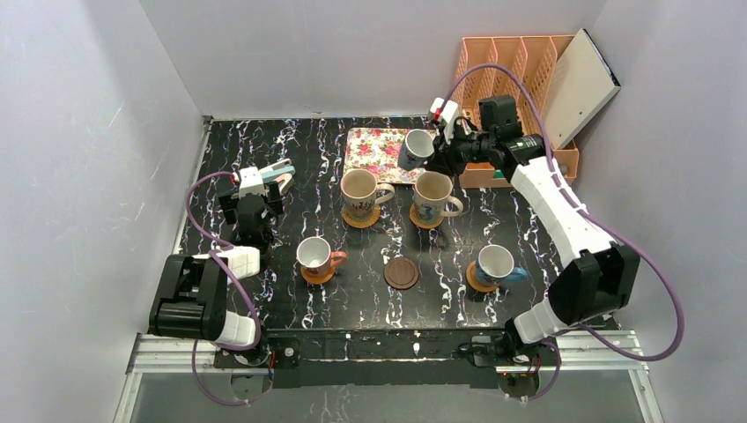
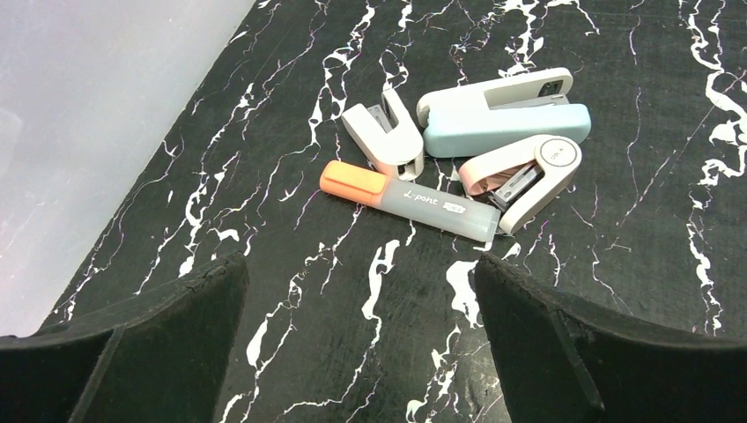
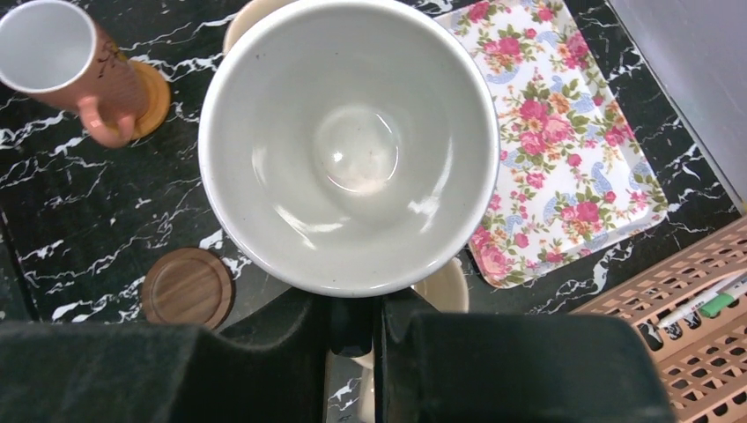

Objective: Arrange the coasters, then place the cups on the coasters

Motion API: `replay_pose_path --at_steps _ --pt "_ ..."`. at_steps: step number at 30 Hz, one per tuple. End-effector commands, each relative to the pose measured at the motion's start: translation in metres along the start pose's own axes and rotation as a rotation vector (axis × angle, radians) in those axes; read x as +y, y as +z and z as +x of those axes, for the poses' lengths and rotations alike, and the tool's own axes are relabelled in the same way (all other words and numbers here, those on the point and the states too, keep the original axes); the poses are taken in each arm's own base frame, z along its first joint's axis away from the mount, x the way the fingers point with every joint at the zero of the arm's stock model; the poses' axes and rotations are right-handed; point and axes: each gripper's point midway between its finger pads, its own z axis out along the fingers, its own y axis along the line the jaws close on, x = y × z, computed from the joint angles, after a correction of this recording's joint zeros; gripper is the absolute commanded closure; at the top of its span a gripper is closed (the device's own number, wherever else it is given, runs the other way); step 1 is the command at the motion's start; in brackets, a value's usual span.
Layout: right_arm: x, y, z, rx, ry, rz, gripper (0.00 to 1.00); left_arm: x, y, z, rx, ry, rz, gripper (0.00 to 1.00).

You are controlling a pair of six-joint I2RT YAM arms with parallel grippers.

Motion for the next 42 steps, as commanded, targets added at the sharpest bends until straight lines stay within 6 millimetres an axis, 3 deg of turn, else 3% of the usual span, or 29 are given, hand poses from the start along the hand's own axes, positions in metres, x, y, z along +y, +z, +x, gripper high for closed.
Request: replay_pose_path --at_steps 1,10,16,28,37,42 --pt "0.023 -0.011 -0.009 -0.040 -0.085 -0.031 0.99 0.000 0.002 -0.018 -0.047 -0.021 0.003 0.02" --pt "0.077 -0.022 0.002 -0.025 -0.182 -0.132 0.99 -0.004 0.002 -0.016 -0.042 -0.019 0.026 0.02" --pt "0.102 -0.017 0.021 0.016 -0.213 -0.166 0.99 -0.006 0.003 -0.014 -0.038 -0.018 0.035 0.02" --pt "0.125 -0.002 0.079 0.116 -0.241 -0.196 0.99 -0.009 0.004 -0.012 -0.030 -0.015 0.047 0.02" --pt "0.147 0.012 0.138 0.217 -0.255 -0.256 0.99 -0.012 0.004 -0.009 -0.023 -0.017 0.061 0.02" --pt "0.152 0.024 0.154 0.233 -0.275 -0.262 0.99 -0.013 0.004 -0.009 -0.023 -0.019 0.067 0.02"
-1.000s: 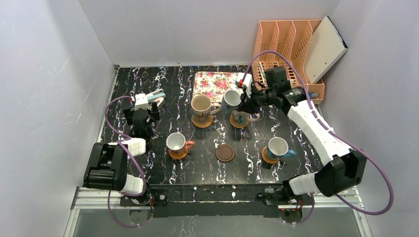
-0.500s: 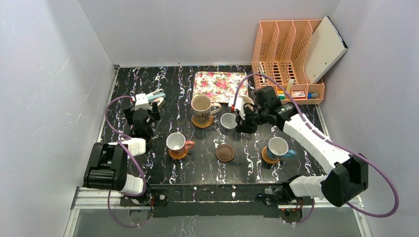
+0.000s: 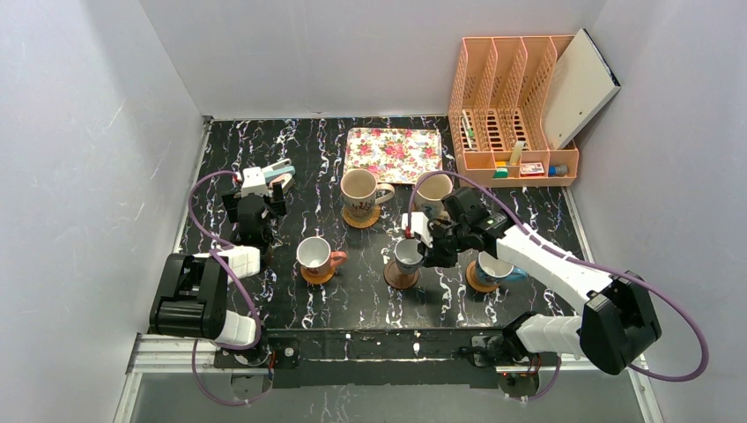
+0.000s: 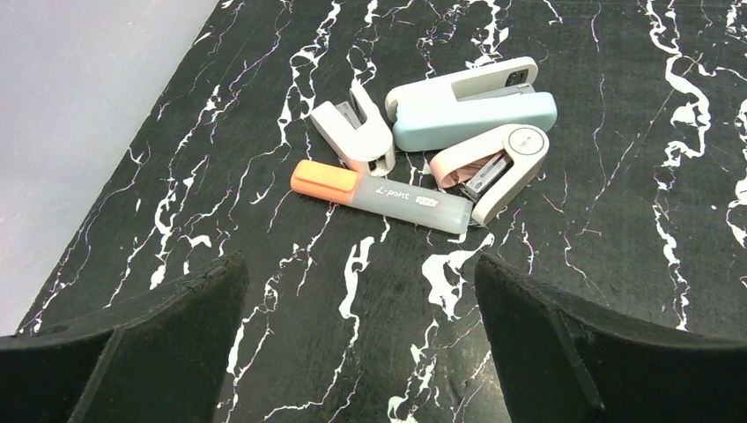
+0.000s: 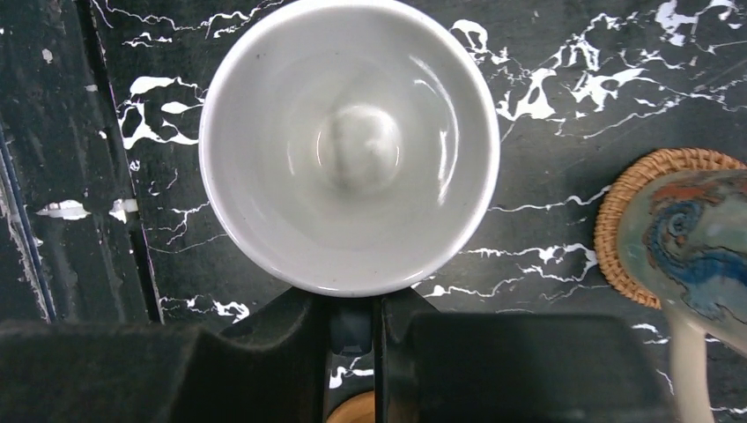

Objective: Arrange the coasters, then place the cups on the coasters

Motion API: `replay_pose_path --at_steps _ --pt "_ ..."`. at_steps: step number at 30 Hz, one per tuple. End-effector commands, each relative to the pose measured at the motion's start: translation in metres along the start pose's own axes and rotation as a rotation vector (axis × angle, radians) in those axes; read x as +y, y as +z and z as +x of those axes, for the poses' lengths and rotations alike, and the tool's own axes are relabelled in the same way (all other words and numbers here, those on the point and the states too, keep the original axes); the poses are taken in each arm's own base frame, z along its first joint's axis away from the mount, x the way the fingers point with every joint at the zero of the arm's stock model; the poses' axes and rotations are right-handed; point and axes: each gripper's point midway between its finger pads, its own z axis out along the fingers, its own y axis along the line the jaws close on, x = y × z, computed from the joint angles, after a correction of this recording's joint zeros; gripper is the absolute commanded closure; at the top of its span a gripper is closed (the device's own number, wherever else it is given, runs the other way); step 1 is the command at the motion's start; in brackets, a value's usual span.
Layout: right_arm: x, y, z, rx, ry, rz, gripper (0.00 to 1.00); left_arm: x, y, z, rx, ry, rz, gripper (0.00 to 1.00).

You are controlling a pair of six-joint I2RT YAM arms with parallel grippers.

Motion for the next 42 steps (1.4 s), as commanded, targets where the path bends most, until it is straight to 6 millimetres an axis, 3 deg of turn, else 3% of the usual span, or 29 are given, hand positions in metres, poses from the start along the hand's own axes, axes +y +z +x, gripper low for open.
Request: replay_pose_path --at_steps 1,20,42 --pt "-0.009 0.007 -0.018 -0.064 -0.089 0.042 0.99 0.000 0.004 -0.011 -0.030 -0.020 -0.001 0.02" --pt "0.000 0.039 -0.002 -0.051 -0.118 0.009 0.99 0.000 0.004 -0.010 -0.025 -0.013 -0.001 0.02" --pt "0.004 0.044 0.006 -0.031 -0.127 -0.004 0.99 -0.001 0.007 -0.005 -0.011 -0.005 -0.001 0.02"
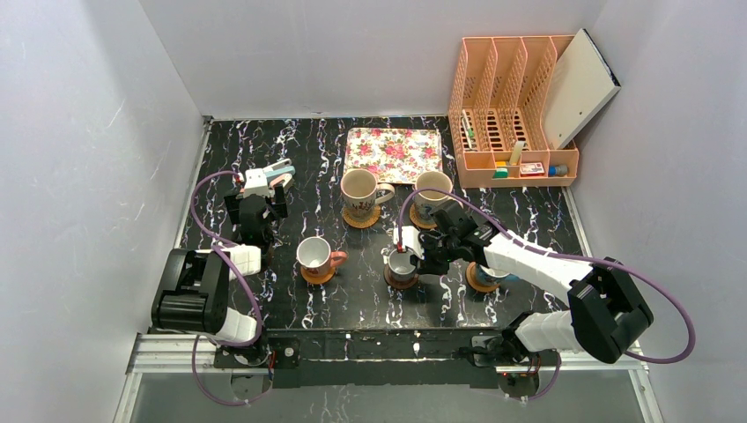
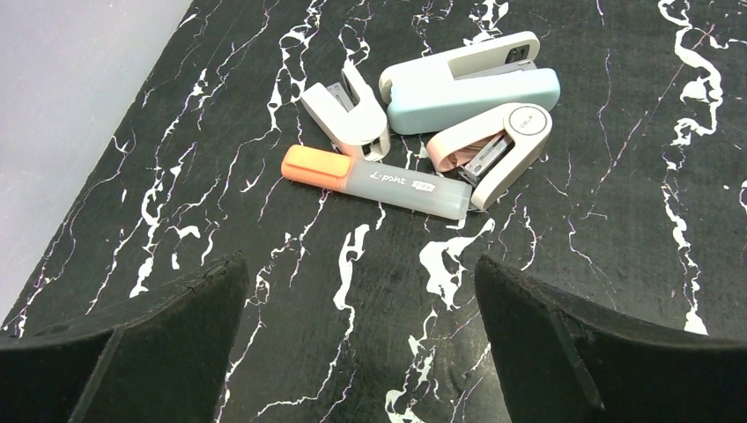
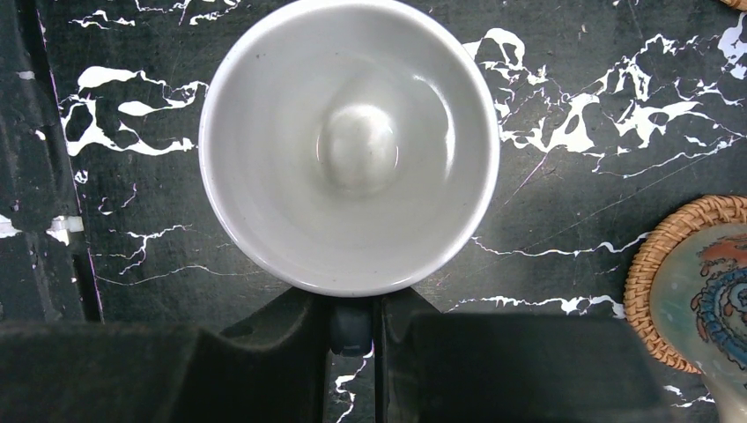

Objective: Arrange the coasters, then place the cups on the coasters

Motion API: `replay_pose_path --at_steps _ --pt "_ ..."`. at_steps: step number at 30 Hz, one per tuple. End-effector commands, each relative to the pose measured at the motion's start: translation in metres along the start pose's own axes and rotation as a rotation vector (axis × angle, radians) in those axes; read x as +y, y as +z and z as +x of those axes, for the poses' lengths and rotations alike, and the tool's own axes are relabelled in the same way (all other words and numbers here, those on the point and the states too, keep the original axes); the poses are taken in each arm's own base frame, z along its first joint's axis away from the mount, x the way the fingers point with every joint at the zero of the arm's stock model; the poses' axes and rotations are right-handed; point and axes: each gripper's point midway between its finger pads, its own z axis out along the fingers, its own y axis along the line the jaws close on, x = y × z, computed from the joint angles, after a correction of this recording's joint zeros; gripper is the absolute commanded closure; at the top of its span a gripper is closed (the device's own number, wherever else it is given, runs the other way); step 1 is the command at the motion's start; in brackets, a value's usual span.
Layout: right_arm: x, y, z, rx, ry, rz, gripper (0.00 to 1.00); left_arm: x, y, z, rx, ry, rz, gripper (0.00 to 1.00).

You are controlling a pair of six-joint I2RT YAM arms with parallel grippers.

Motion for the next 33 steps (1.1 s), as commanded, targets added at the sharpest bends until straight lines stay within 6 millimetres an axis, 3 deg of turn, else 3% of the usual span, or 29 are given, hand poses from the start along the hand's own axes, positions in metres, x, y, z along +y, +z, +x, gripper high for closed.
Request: replay_pose_path --at_steps 1,17,24,33 --pt "-0.0049 0.0008 -0.0142 -0.056 -0.042 0.011 0.99 0.0026 0.0043 -0.0166 -0.041 -0.019 -0.016 0.02" --pt "-0.0019 0.0022 -0.0104 -0.043 -0.042 -0.005 0.97 0.0026 0.0050 -0.0152 -0.037 -0.018 -0.018 0.02" --pt "-0.0007 0.0013 -0.0104 -0.040 -0.039 -0.012 0.82 0.0029 0.0046 -0.0160 -0.039 -0.016 -0.018 0.02" --pt "0.0001 0.0012 -0.0097 -0.032 -0.041 -0.020 0.43 0.0027 0.0050 -0.0153 -0.038 -0.015 -0.017 0.02"
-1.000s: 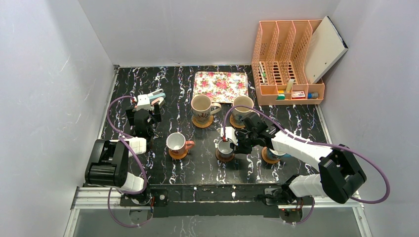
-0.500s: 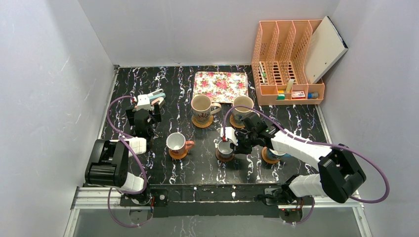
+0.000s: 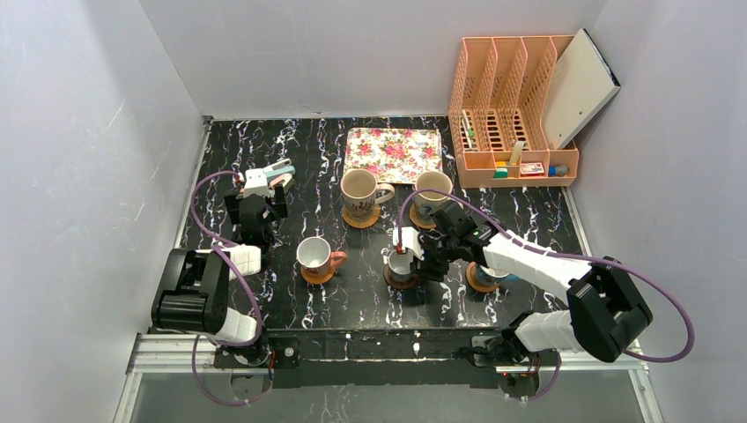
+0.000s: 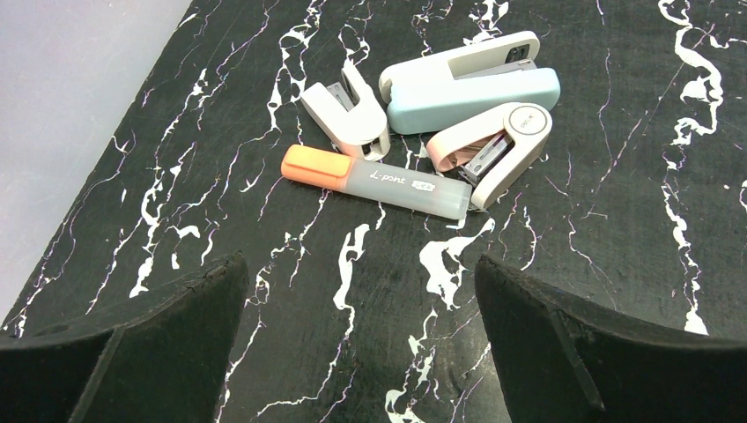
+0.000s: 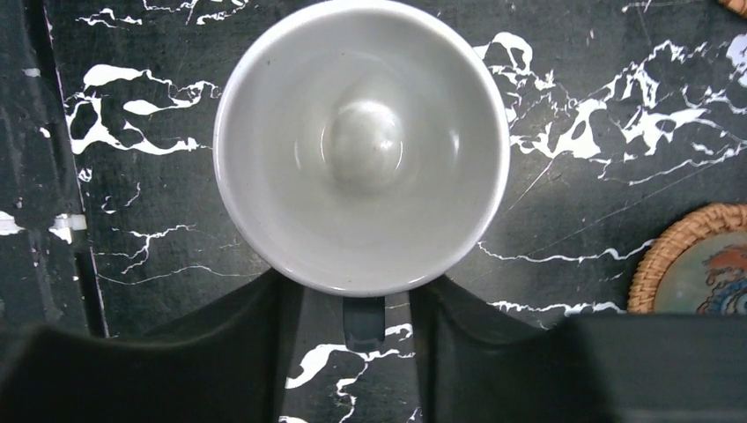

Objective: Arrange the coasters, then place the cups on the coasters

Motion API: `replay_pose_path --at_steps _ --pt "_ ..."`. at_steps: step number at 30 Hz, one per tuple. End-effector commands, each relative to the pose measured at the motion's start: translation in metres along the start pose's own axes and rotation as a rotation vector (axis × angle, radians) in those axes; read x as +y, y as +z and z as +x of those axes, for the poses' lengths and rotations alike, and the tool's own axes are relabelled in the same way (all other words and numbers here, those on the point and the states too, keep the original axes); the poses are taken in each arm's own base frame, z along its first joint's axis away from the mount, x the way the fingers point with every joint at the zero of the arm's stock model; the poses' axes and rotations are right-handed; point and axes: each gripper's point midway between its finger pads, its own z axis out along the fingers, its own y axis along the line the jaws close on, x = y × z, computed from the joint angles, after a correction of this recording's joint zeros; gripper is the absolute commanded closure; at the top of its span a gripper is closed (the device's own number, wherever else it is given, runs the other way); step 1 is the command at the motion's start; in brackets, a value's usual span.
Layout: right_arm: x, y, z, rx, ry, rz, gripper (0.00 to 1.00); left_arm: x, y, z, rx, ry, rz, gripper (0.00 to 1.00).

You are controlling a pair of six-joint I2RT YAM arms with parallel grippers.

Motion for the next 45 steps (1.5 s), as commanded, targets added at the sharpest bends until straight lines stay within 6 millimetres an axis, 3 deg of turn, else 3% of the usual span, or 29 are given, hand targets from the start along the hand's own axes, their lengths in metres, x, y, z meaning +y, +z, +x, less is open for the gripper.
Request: replay_pose_path --at_steps 1,10,15,23,32,45 --pt "-0.001 0.000 -0.010 -0.032 -0.034 -0.007 0.39 0.002 0.005 -0.015 -0.037 -0.017 -0.017 0.02" --pt "-0.001 -0.009 -0.018 -0.056 -0.056 0.007 0.03 0.002 0.005 -0.015 -0.037 -0.016 -0.016 0.02" --pt "-0.001 -0.019 -0.029 -0.082 -0.041 0.022 0.02 0.001 0.006 -0.014 -0.034 -0.017 -0.010 0.02" --pt "-0.029 -0.041 -0.056 -0.160 0.016 0.203 0.02 -0.010 0.002 -0.012 -0.033 0.013 0.064 0.02" --pt "-0.070 -0.132 -0.123 -0.466 0.102 0.606 0.02 -0.053 -0.031 -0.030 -0.124 0.108 0.384 0.02" --pt "-0.083 -0.219 -0.144 -0.592 0.205 0.872 0.02 -0.077 -0.087 -0.073 -0.269 0.275 0.653 0.02"
